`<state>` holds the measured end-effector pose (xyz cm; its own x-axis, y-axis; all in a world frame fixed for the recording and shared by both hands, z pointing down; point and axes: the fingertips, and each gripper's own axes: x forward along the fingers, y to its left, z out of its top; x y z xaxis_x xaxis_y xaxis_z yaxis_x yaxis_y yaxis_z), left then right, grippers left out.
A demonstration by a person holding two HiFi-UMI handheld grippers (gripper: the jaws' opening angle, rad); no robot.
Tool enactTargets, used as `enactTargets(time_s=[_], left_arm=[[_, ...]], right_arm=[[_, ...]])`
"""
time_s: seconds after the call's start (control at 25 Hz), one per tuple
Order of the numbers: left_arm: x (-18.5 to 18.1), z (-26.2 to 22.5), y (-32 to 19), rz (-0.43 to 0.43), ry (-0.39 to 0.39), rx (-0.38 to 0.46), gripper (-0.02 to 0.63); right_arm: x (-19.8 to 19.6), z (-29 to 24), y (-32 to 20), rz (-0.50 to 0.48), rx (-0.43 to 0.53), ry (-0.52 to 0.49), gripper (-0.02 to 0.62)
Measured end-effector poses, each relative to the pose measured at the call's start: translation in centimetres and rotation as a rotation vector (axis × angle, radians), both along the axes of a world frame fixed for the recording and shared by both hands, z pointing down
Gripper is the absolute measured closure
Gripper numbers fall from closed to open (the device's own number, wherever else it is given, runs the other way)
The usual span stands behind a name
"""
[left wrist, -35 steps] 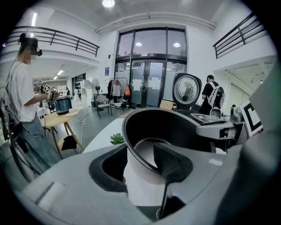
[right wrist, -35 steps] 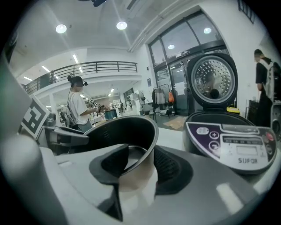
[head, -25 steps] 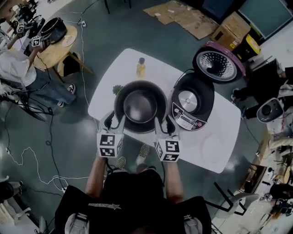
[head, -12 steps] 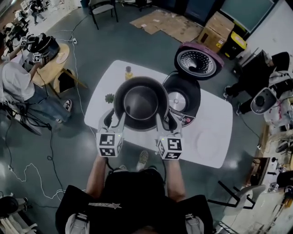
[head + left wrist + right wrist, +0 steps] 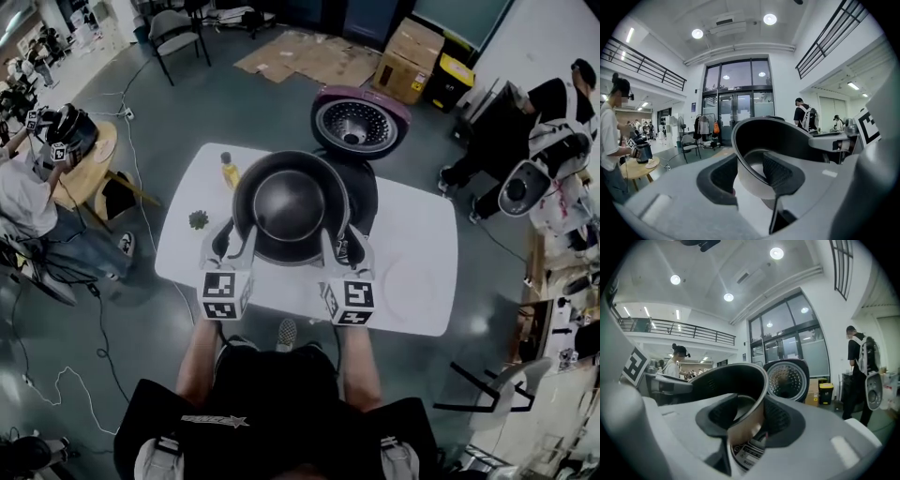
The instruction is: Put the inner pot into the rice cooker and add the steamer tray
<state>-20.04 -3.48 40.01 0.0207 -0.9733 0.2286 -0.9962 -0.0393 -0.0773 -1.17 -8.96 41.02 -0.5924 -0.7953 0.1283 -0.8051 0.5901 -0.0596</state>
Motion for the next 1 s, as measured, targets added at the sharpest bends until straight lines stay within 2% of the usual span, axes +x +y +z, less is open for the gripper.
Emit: enactTargets(time_s=[0.52,0.72,1.0], left_arm=[[7.8,-0.8,-5.8,0.140,0.009,0.007,0.430],[8.4,-0.4,-8.0,0.184,0.001,0.008,0.430],[9.5,1.6,-12.0,0.230,0.023,-0.041,0.431]], right_arm=[[8.3,-0.8,-3.3,0.146,0.020,-0.003,0.422],[9.1,-0.2,-4.6,0.186,0.008,-0.003,0.422],[10.2,1.6,-7.7,0.236,-0.041,0.014,0.423]])
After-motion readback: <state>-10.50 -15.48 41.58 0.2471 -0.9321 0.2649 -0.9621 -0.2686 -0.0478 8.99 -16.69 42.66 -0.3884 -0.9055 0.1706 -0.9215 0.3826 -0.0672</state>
